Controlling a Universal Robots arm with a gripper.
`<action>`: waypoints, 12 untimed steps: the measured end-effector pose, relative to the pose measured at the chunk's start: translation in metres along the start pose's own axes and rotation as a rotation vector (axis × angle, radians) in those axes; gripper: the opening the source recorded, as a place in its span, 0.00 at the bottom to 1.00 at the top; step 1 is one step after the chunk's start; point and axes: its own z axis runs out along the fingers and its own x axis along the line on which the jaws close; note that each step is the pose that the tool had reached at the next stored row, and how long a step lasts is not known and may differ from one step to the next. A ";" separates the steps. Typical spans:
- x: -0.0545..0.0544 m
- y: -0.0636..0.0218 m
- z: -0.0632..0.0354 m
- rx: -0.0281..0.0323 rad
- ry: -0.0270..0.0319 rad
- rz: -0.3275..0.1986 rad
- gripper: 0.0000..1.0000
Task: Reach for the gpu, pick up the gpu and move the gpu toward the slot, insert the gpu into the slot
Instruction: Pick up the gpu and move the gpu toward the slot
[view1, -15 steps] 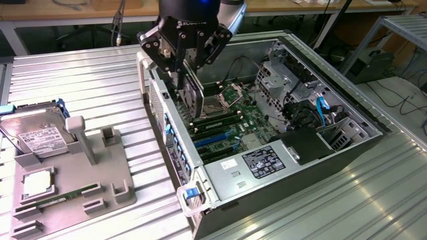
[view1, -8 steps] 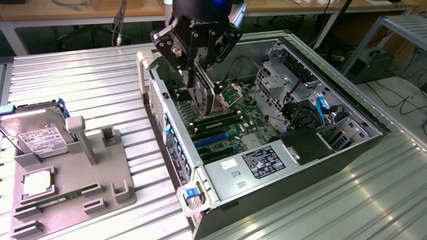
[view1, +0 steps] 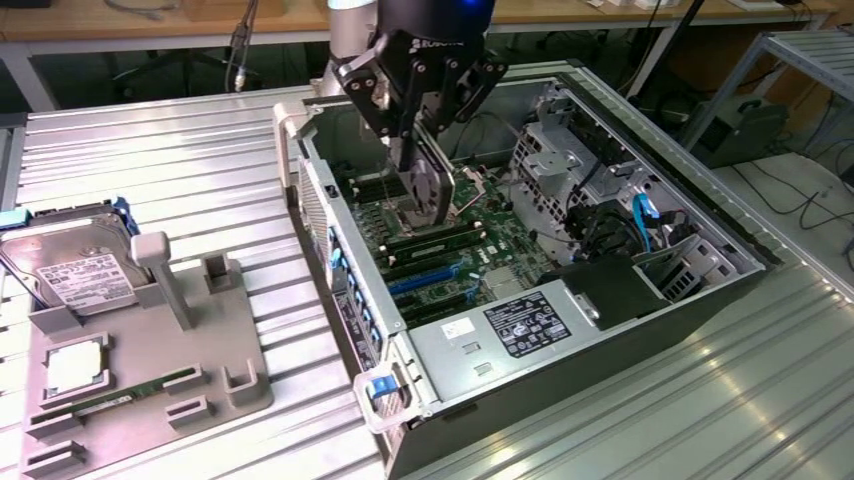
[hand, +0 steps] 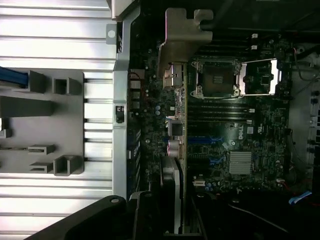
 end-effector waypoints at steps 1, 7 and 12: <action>-0.003 -0.0001 0.0001 0.0000 0.0001 0.000 0.28; -0.021 -0.0005 0.0007 0.0000 0.0001 0.000 0.28; -0.036 -0.0009 0.0011 0.0001 0.0001 0.000 0.28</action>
